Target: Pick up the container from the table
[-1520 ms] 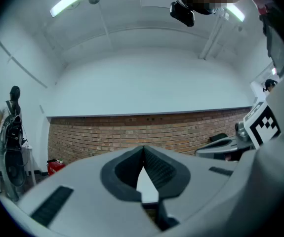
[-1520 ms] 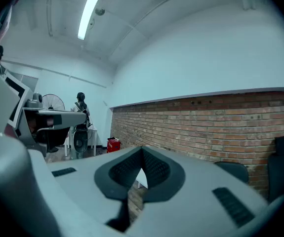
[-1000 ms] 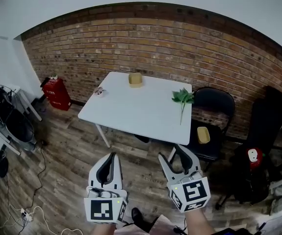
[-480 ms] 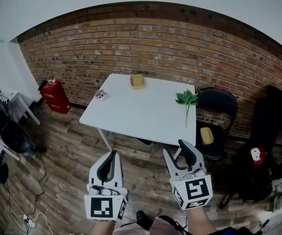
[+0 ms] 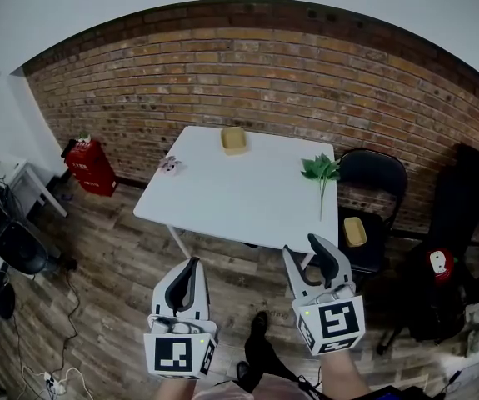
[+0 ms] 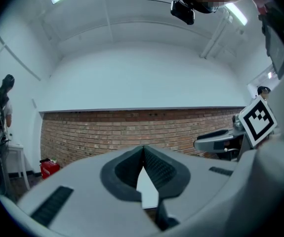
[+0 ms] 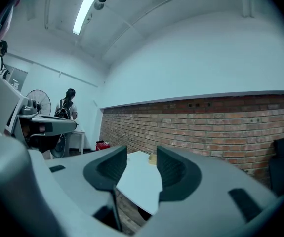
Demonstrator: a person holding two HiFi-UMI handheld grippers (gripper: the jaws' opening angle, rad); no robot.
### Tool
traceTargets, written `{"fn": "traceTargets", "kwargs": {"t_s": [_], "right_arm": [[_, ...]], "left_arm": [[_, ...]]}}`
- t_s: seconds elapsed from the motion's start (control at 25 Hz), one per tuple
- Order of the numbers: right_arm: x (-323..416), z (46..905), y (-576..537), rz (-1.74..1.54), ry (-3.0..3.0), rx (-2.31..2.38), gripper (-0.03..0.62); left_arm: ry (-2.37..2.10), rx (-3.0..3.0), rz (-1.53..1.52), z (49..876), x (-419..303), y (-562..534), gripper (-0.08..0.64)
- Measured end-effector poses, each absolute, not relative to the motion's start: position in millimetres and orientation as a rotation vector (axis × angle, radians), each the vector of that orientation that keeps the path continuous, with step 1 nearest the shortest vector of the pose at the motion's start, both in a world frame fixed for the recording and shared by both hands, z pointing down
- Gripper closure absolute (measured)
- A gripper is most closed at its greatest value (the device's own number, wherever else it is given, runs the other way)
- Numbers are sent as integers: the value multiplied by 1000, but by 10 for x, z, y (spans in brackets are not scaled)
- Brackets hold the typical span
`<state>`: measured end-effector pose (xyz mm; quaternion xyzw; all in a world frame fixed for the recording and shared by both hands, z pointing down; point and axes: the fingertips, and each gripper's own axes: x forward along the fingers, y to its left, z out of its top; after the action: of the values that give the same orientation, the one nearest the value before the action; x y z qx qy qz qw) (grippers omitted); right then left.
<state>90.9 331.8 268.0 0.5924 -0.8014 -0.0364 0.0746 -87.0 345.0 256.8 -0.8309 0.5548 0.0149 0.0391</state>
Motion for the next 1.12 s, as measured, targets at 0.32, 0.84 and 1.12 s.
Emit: {"fn": "traceTargets", "kwargs": {"t_s": [0.32,0.84,1.12], "right_arm": [[917,2844,2825,-74,-2412,1767,408],[1103,2972,1411,-35,-2404,1738,413],[1269,2901,729,-44,-2424,1729,419]], "left_arm": [[1728,-2543,2,2714,-908,2979,551],[1746,-2545,-79,2791,-681,1622,551],[1733,-2513,-73,2644,-472,971,551]]}}
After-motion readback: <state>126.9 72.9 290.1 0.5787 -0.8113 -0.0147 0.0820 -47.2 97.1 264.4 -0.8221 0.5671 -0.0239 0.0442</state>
